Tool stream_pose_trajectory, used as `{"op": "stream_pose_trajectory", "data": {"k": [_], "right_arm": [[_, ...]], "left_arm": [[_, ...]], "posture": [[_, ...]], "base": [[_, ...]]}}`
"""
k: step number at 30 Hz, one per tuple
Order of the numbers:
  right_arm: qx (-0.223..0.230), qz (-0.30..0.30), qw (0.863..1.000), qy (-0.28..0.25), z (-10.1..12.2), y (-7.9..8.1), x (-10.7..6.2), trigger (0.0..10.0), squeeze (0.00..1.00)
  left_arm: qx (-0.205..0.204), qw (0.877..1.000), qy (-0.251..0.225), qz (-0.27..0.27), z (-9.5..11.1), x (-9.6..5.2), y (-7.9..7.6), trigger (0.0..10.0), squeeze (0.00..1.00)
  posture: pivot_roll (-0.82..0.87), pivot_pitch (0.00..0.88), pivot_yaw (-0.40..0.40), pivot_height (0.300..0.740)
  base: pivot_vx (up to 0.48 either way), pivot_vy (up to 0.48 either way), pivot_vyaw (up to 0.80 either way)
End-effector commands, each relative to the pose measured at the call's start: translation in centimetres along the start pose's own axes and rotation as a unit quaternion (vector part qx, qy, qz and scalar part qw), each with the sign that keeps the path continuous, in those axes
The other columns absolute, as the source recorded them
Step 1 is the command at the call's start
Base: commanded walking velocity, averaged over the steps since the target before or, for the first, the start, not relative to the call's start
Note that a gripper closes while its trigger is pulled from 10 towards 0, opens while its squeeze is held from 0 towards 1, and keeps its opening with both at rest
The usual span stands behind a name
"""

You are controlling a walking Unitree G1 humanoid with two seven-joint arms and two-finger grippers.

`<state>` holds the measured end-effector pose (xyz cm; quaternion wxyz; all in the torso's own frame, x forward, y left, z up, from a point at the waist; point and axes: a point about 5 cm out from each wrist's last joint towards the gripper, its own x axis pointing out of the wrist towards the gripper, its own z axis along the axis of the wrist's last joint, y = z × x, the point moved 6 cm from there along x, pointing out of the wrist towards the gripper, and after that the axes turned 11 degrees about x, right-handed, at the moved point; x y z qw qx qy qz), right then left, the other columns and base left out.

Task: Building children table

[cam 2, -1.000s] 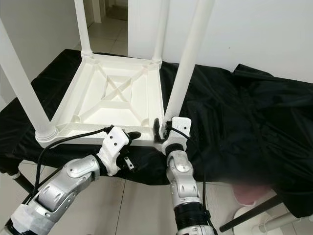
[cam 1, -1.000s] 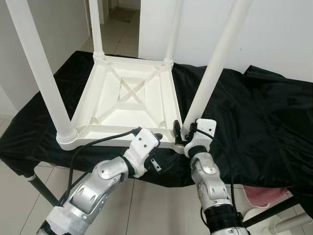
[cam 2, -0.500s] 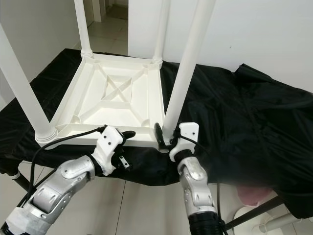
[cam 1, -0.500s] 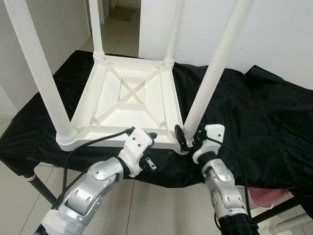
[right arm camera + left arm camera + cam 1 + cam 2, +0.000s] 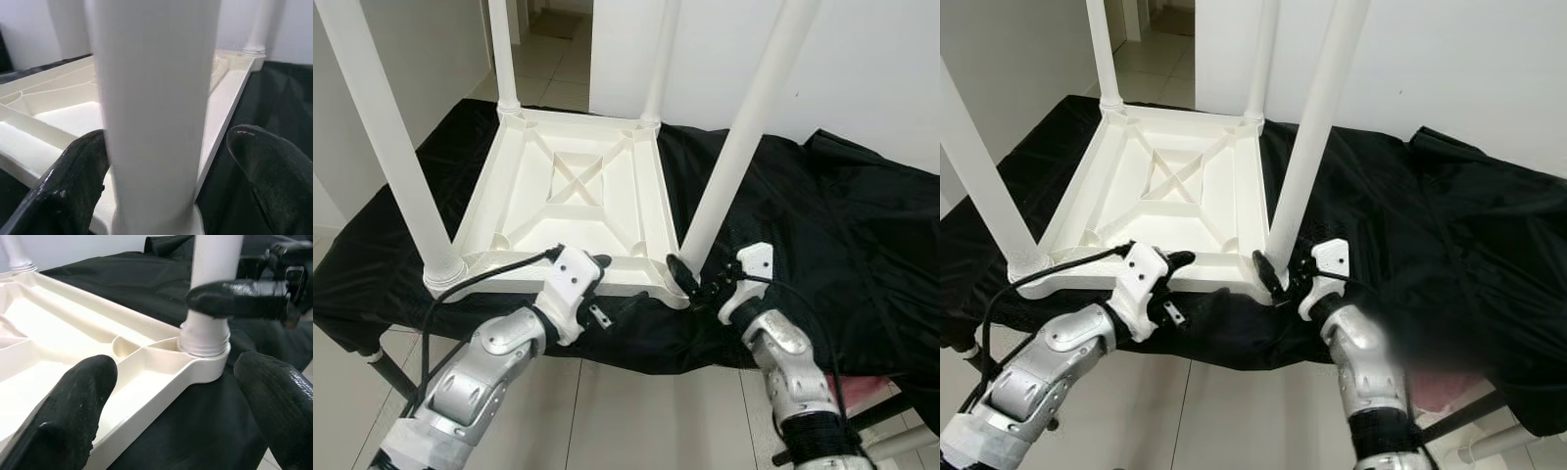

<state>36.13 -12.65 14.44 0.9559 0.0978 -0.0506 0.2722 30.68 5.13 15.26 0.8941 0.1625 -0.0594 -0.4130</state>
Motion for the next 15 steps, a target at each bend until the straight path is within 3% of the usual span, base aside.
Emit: {"op": "stream_pose_trajectory", "data": {"k": [1,9,10,11,12,13,14,15], "right_arm": [[0.007,0.03,0.999,0.018,-0.5,0.1,0.3,10.0,0.0],[-0.015,0.099,0.993,0.064,-1.3,1.1,2.7,9.8,0.0],[-0.015,0.101,0.992,0.069,-1.4,1.1,2.9,7.5,0.0],[-0.015,0.101,0.992,0.069,-1.4,1.1,2.9,7.5,0.0],[-0.016,0.105,0.992,0.075,-1.6,1.0,3.1,4.1,0.0],[-0.016,0.105,0.992,0.075,-1.6,1.0,3.1,4.1,0.0],[-0.015,0.108,0.991,0.078,-1.7,1.0,3.2,2.9,0.0],[-0.014,0.109,0.991,0.082,-1.9,1.0,3.2,0.0,0.0]], "left_arm": [[-0.001,0.999,-0.009,-0.036,0.3,-0.3,-0.9,10.0,0.0],[-0.004,0.999,-0.009,-0.044,0.4,-0.4,-1.2,10.0,0.0],[-0.004,0.999,-0.008,-0.044,0.4,-0.4,-1.2,10.0,0.0],[-0.004,0.999,-0.008,-0.044,0.4,-0.4,-1.2,10.0,0.0],[-0.005,0.999,-0.008,-0.044,0.4,-0.4,-1.2,10.0,0.0],[-0.005,0.999,-0.008,-0.044,0.4,-0.4,-1.2,10.0,0.0],[-0.005,0.999,-0.008,-0.043,0.4,-0.4,-1.2,10.0,0.0],[-0.005,0.999,-0.008,-0.042,0.4,-0.4,-1.2,10.0,0.0]], "posture": [[0.07,0.073,-0.084,0.74],[0.08,0.086,-0.098,0.74],[0.08,0.088,-0.1,0.74],[0.08,0.088,-0.1,0.74],[0.08,0.091,-0.103,0.74],[0.08,0.091,-0.103,0.74],[0.08,0.092,-0.105,0.74],[0.08,0.092,-0.105,0.74]], "base": [[0.0,0.0,0.0],[0.0,0.0,0.0],[0.0,0.0,0.0],[0.0,0.0,0.0],[0.0,0.0,0.0],[0.0,0.0,0.0],[0.0,0.0,0.0],[0.0,0.0,0.0]]}}
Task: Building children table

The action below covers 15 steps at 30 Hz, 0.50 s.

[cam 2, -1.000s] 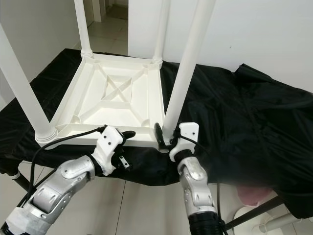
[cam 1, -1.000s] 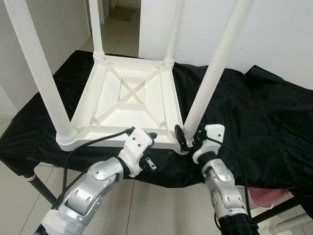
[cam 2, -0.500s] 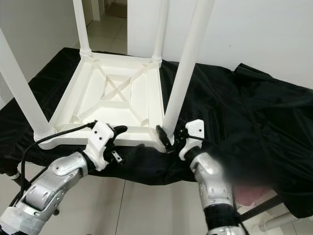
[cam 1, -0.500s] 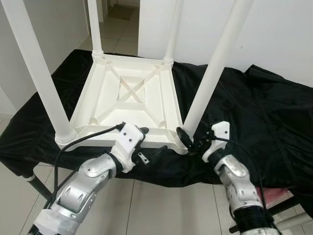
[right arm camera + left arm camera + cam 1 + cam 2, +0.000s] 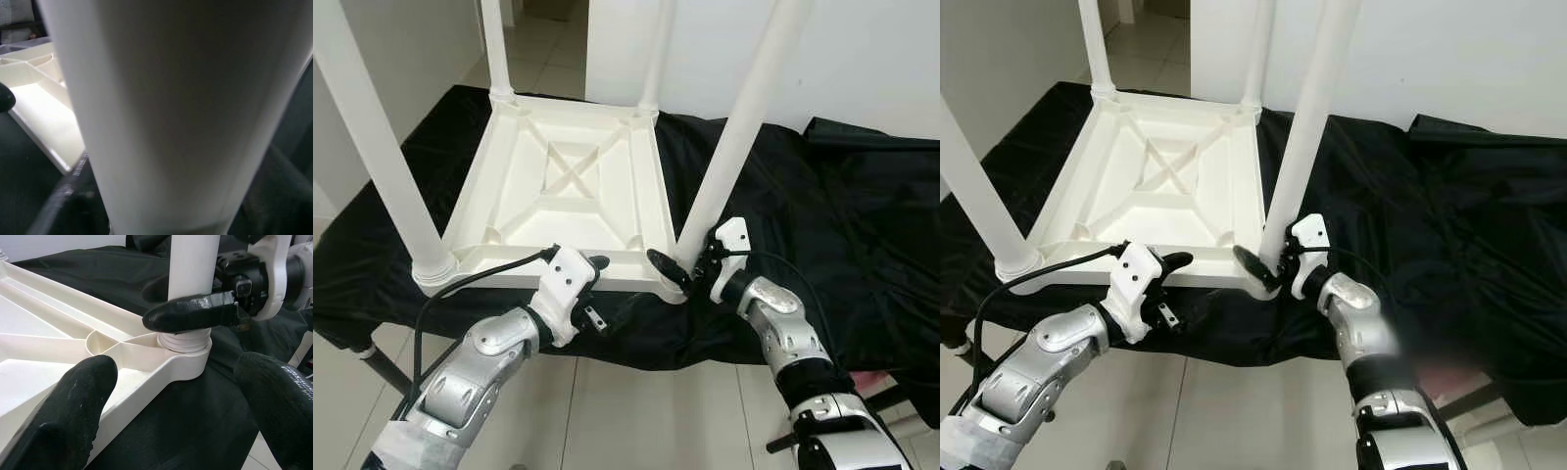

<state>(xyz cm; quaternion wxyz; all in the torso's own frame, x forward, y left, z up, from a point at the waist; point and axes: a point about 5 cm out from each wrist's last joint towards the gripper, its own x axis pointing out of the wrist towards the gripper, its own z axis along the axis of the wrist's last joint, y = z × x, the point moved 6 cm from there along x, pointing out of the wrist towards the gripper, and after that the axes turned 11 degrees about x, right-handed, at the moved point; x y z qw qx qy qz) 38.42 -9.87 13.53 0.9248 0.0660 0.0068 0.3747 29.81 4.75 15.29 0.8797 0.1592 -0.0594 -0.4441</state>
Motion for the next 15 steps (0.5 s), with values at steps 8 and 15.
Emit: {"op": "stream_pose_trajectory", "data": {"k": [8,15], "right_arm": [[-0.001,0.013,1.0,0.02,-0.9,-0.3,-0.6,0.0,0.0],[0.023,-0.009,1.0,-0.003,-0.8,-0.6,-1.5,10.0,0.0]], "left_arm": [[-0.006,1.0,-0.001,-0.007,0.1,-0.1,-0.6,10.0,0.0],[-0.008,1.0,-0.001,-0.009,0.0,0.0,-0.7,10.0,0.0]], "posture": [[0.08,0.096,-0.11,0.74],[0.07,0.097,-0.114,0.74]], "base": [[0.0,0.0,0.0],[0.0,0.0,0.0]]}}
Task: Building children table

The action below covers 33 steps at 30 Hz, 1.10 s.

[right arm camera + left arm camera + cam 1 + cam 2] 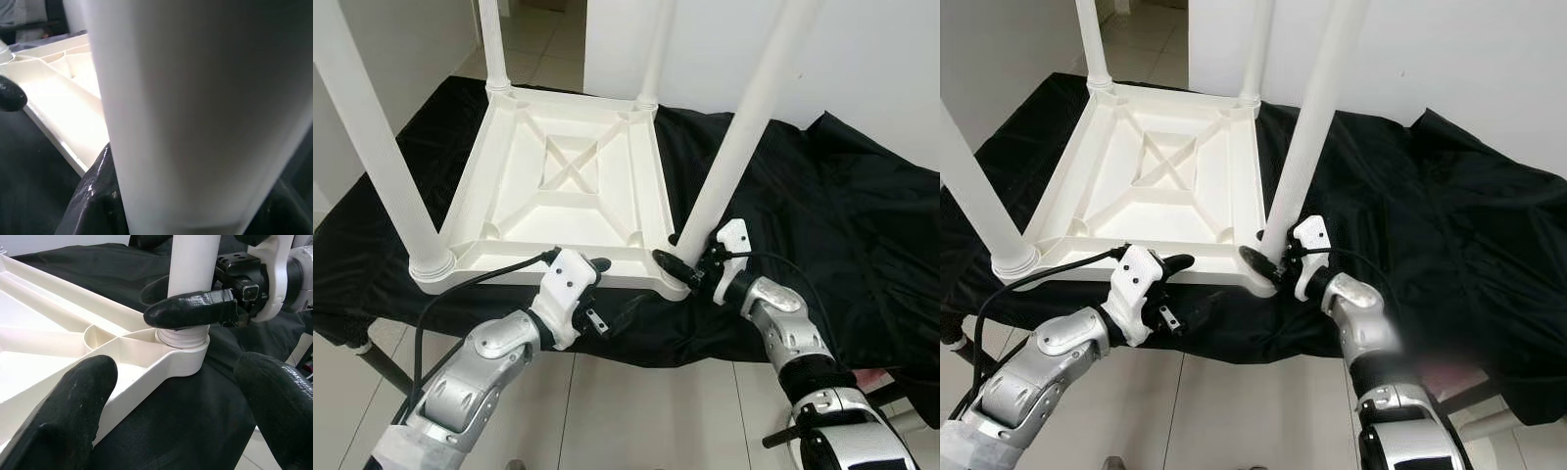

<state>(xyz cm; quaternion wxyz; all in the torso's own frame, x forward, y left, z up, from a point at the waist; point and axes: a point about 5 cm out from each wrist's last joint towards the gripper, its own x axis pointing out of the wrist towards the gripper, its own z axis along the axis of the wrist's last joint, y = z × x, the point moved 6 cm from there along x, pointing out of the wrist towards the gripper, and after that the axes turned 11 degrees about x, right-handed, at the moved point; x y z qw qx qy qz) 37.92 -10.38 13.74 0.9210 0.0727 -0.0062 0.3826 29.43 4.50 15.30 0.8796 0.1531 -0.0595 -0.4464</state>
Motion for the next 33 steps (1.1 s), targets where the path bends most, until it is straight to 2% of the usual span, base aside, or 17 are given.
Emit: {"op": "stream_pose_trajectory", "data": {"k": [1,8,9,10,14,16,17,19,20,21,25,27,31,32,33], "right_arm": [[0.03,-0.03,0.999,0.0,-0.7,-0.8,-0.8,10.0,0.0],[0.027,-0.107,0.993,-0.033,0.4,-1.7,-0.7,10.0,0.0],[0.033,-0.133,0.99,-0.04,0.3,-1.5,-0.5,10.0,0.0],[0.048,-0.169,0.983,-0.052,0.0,-0.5,-0.3,10.0,0.0],[0.057,-0.195,0.977,-0.062,-0.4,0.3,-0.3,10.0,0.0],[0.075,-0.26,0.96,-0.071,-1.3,0.7,-0.4,10.0,0.0],[0.075,-0.26,0.96,-0.071,-1.3,0.7,-0.4,10.0,0.0],[0.076,-0.318,0.942,-0.079,-1.3,0.7,-0.8,10.0,0.0],[0.076,-0.318,0.942,-0.079,-1.3,0.7,-0.8,10.0,0.0],[0.087,-0.339,0.933,-0.087,-1.2,0.6,-1.0,10.0,0.0],[0.09,-0.35,0.928,-0.092,-0.8,0.8,-0.7,10.0,0.0],[0.076,-0.34,0.933,-0.089,-0.5,1.2,-0.3,10.0,0.0],[0.071,-0.338,0.934,-0.086,-0.5,1.3,-0.2,10.0,0.0],[0.067,-0.322,0.94,-0.09,-0.2,1.6,-0.4,10.0,0.89],[0.067,-0.322,0.94,-0.09,-0.2,1.6,-0.4,10.0,0.89]], "left_arm": [[-0.002,1.0,0.003,-0.004,-0.2,0.0,0.0,10.0,0.0],[0.004,1.0,0.01,0.008,-0.4,-0.3,1.2,10.0,0.0],[0.006,1.0,0.012,0.011,-0.5,-0.4,1.5,10.0,0.0],[0.01,1.0,0.016,0.016,-0.7,-0.6,1.8,10.0,0.0],[0.011,1.0,0.018,0.019,-0.7,-0.7,2.1,10.0,0.0],[0.012,1.0,0.017,0.02,-0.7,-0.6,2.1,10.0,0.0],[0.012,1.0,0.017,0.02,-0.7,-0.6,2.1,10.0,0.0],[0.012,1.0,0.015,0.019,-0.6,-0.5,2.1,10.0,0.0],[0.012,1.0,0.015,0.019,-0.6,-0.5,2.1,10.0,0.0],[0.012,1.0,0.014,0.019,-0.6,-0.4,2.0,10.0,0.0],[0.012,1.0,0.011,0.021,-0.5,-0.2,2.1,10.0,0.0],[0.011,1.0,0.009,0.023,-0.4,-0.1,2.1,10.0,0.0],[0.011,1.0,0.009,0.023,-0.4,-0.1,2.1,10.0,0.0],[0.01,1.0,0.008,0.026,-0.4,-0.2,2.2,10.0,0.0],[0.01,1.0,0.008,0.026,-0.4,-0.2,2.2,10.0,0.0]], "posture": [[0.06,0.099,-0.114,0.74],[0.06,0.105,-0.116,0.74],[0.06,0.105,-0.124,0.74],[0.06,0.106,-0.124,0.74],[0.06,0.106,-0.124,0.74],[0.06,0.103,-0.129,0.74],[0.06,0.103,-0.129,0.74],[0.06,0.101,-0.128,0.74],[0.06,0.101,-0.128,0.74],[0.06,0.097,-0.128,0.74],[0.06,0.094,-0.126,0.74],[0.06,0.089,-0.125,0.74],[0.06,0.089,-0.125,0.74],[0.06,0.087,-0.124,0.74],[0.06,0.087,-0.124,0.74]], "base": [[0.0,0.0,0.0],[0.0,0.0,0.0],[0.0,0.0,0.0],[0.0,0.0,0.0],[0.0,0.0,0.0],[0.0,0.0,0.0],[0.0,0.0,0.0],[0.0,0.0,0.0],[0.0,0.0,0.0],[0.0,0.0,0.0],[0.0,0.0,0.0],[0.0,0.0,0.0],[0.0,0.0,0.0],[0.0,0.0,0.0],[0.0,0.0,0.0]]}}
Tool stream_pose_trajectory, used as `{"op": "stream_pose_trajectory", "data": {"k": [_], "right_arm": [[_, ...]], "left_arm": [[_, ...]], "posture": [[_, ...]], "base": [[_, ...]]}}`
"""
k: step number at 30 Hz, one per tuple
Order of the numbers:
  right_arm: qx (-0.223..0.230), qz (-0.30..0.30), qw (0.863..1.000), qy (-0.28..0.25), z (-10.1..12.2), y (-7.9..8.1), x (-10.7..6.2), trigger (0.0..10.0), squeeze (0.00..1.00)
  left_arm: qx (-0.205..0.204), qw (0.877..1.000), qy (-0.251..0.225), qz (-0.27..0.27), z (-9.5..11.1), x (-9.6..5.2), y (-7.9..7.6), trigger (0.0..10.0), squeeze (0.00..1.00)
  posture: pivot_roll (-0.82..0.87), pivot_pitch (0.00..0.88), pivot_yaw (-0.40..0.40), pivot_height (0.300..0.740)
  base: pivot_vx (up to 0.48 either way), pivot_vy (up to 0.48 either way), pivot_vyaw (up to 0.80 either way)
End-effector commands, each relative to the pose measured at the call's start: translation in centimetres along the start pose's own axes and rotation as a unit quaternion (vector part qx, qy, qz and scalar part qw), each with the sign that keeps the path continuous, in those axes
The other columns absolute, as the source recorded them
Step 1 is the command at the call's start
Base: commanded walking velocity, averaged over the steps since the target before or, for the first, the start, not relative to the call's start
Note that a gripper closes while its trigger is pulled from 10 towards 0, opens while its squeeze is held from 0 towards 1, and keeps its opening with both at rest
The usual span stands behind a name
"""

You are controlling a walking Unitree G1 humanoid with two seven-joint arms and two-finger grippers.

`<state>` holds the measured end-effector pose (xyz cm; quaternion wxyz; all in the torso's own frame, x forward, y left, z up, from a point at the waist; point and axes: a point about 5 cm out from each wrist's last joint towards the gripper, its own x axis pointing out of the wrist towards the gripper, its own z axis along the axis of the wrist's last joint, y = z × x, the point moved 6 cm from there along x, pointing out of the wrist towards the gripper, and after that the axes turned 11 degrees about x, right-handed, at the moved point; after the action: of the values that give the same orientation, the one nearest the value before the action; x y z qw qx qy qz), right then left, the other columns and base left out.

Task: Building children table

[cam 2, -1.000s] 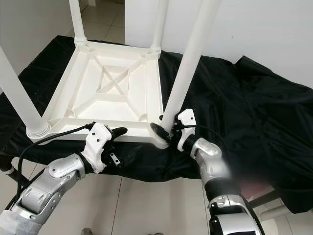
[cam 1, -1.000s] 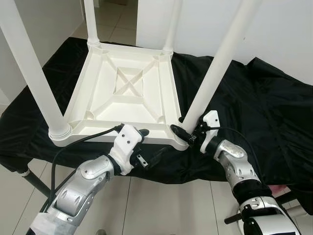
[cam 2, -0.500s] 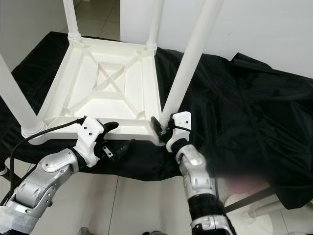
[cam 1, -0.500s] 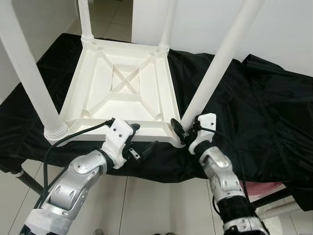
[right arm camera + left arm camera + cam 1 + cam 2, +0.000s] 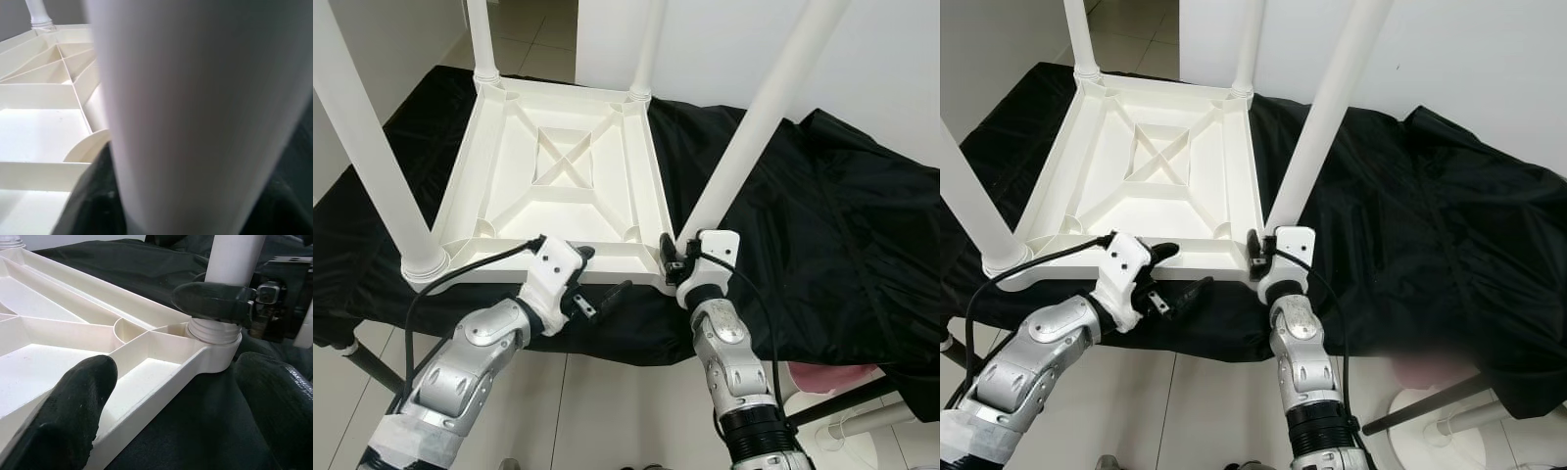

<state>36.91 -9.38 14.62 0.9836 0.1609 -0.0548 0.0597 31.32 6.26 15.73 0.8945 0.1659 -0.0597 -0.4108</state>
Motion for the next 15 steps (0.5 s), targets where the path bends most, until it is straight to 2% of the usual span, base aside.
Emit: {"op": "stream_pose_trajectory", "data": {"k": [1,2,8,12,13,15], "right_arm": [[0.006,-0.006,1.0,0.014,-0.8,-0.3,-0.5,10.0,0.89],[0.011,0.019,1.0,0.01,-0.6,0.1,-0.8,10.0,1.0],[0.006,0.071,0.997,-0.013,0.6,0.3,-1.6,10.0,1.0],[0.0,0.101,0.995,-0.006,0.8,-0.5,-2.5,10.0,1.0],[0.0,0.105,0.994,-0.003,0.8,-0.6,-2.6,10.0,0.0],[-0.003,0.114,0.994,0.001,0.7,-0.7,-2.9,10.0,0.0]], "left_arm": [[-0.001,1.0,-0.004,-0.011,0.0,0.1,-0.4,10.0,0.0],[-0.002,1.0,-0.005,-0.008,0.1,0.0,-0.3,10.0,0.0],[-0.003,1.0,-0.006,-0.003,0.1,-0.2,-0.2,10.0,0.0],[-0.004,1.0,-0.007,-0.002,0.2,-0.2,-0.2,10.0,0.0],[-0.004,1.0,-0.007,-0.002,0.2,-0.2,-0.2,10.0,0.0],[-0.004,1.0,-0.008,-0.002,0.2,-0.2,-0.2,10.0,0.0]], "posture": [[0.06,0.087,-0.124,0.74],[0.06,0.087,-0.124,0.74],[0.06,0.085,-0.124,0.74],[0.05,0.082,-0.124,0.74],[0.05,0.082,-0.124,0.74],[0.05,0.08,-0.125,0.74]], "base": [[0.0,0.0,0.0],[0.0,0.0,0.0],[0.0,0.0,0.0],[0.0,0.0,0.0],[0.0,0.0,0.0],[0.0,0.0,0.0]]}}
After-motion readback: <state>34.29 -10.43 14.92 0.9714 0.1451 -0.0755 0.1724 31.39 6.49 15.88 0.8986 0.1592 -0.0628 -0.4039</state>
